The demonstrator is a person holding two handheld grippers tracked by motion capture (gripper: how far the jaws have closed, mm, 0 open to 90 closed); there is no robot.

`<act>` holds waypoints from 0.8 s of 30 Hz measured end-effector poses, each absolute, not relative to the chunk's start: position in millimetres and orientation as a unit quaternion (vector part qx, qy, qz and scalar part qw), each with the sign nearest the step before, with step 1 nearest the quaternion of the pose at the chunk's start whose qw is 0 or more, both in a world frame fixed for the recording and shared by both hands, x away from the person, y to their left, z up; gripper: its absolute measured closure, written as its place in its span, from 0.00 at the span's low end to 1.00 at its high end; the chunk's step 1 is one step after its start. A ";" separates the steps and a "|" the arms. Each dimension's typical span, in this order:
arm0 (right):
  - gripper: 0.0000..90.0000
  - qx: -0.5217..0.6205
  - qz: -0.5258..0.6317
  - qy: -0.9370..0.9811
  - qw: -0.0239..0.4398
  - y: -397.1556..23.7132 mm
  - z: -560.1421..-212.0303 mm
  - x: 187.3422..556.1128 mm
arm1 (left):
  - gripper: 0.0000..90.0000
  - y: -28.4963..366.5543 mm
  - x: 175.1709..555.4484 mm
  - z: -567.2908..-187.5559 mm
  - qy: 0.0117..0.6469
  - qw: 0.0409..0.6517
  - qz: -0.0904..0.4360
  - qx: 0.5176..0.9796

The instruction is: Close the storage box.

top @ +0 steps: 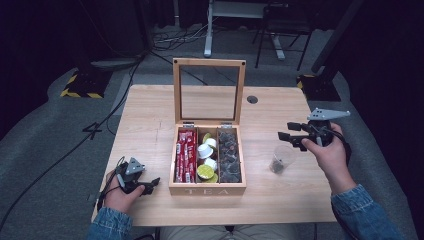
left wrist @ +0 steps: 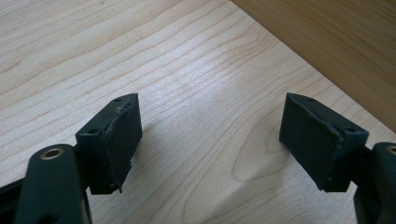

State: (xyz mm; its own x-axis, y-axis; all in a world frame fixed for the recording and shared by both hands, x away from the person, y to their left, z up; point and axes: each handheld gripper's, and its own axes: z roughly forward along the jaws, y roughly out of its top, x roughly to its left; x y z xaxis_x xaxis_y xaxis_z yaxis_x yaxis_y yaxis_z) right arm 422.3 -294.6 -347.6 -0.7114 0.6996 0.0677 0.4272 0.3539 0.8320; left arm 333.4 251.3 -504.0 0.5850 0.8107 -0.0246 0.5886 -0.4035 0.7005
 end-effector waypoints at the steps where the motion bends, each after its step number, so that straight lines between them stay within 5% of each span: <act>1: 0.43 0.347 0.453 0.807 0.153 -292.8 -345.2 424.4 | 0.24 251.4 333.4 -504.0 0.425 0.342 0.162 0.822; 24: 0.36 0.312 0.507 0.786 0.169 -255.7 -284.0 490.2 | 0.24 254.5 336.0 -504.1 0.418 0.344 0.157 0.826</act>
State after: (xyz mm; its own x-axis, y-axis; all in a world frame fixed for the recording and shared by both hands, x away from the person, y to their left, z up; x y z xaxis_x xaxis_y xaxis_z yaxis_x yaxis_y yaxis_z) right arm 490.2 -255.7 -284.0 -0.7485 0.6613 0.0497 0.3179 0.2920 0.9021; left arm 336.0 254.5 -504.1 0.6007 0.7989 -0.0282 0.5822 -0.4130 0.7003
